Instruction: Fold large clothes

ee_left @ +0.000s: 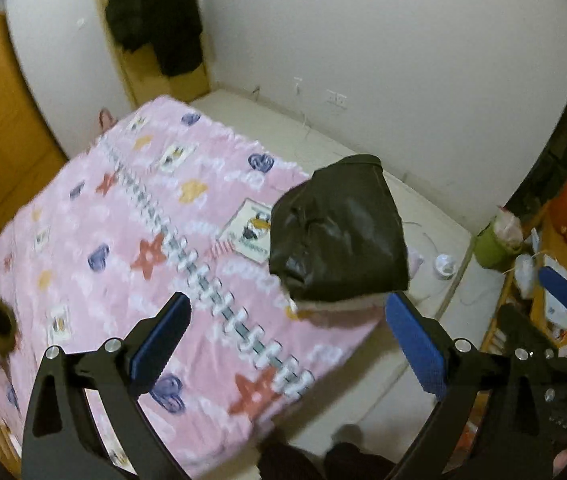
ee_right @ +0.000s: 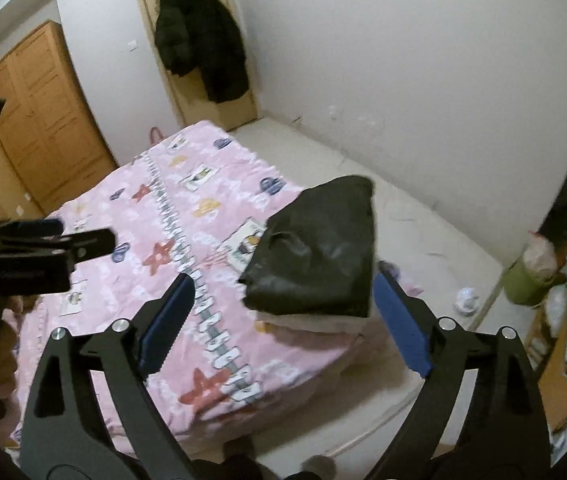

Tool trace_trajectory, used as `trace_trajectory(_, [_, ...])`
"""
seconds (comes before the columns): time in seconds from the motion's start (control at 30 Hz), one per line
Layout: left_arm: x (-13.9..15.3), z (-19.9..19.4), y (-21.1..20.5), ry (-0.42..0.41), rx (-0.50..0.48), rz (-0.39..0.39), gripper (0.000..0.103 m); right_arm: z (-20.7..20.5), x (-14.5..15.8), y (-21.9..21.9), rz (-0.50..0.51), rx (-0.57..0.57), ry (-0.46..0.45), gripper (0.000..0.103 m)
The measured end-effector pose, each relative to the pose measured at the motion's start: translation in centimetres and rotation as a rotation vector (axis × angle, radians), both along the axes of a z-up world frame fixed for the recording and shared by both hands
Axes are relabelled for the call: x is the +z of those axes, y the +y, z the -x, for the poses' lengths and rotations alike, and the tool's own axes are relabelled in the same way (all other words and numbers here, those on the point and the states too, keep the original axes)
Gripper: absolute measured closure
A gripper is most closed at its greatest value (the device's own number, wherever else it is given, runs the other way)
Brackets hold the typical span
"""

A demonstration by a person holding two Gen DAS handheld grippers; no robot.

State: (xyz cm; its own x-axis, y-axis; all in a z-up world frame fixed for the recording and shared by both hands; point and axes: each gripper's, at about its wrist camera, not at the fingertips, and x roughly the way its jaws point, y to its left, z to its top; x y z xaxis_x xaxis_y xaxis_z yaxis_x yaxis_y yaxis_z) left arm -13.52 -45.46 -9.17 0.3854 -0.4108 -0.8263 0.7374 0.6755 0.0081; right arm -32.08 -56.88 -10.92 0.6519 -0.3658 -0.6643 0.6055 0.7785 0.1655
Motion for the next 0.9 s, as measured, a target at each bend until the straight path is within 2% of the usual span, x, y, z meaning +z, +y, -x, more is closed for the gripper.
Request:
trace_trajectory(0.13, [0.8,1.5,1.2,-0.025,0.047,-0.021,0.008,2.7,1.8,0.4,-0.007,-0.021,-0.015,0.013])
trace_trajectory(0.23, [1.6,2.1,1.6,-0.031,0.034,-0.021,0.008,3.7,2.7,0.6,-0.012,-0.022,-0.030,0.013])
trace_trajectory(0.4, [2.8,2.6,2.2,-0.031,0.044,0.046,0.008,4.3,4.2,1.4,0.004,-0.032,-0.063,0.008])
trace_trajectory(0.67, [2.9,3.5,1.0,-0.034,-0.033,0.032,0.008,3.6,4.4,2.1,0.040,-0.062,-0.050,0.006])
trace_trajectory(0.9, [3.0,3.9,0.6,-0.038,-0.042,0.025,0.008,4.4,4.1,1.1,0.003,-0.112,-0.045,0.006])
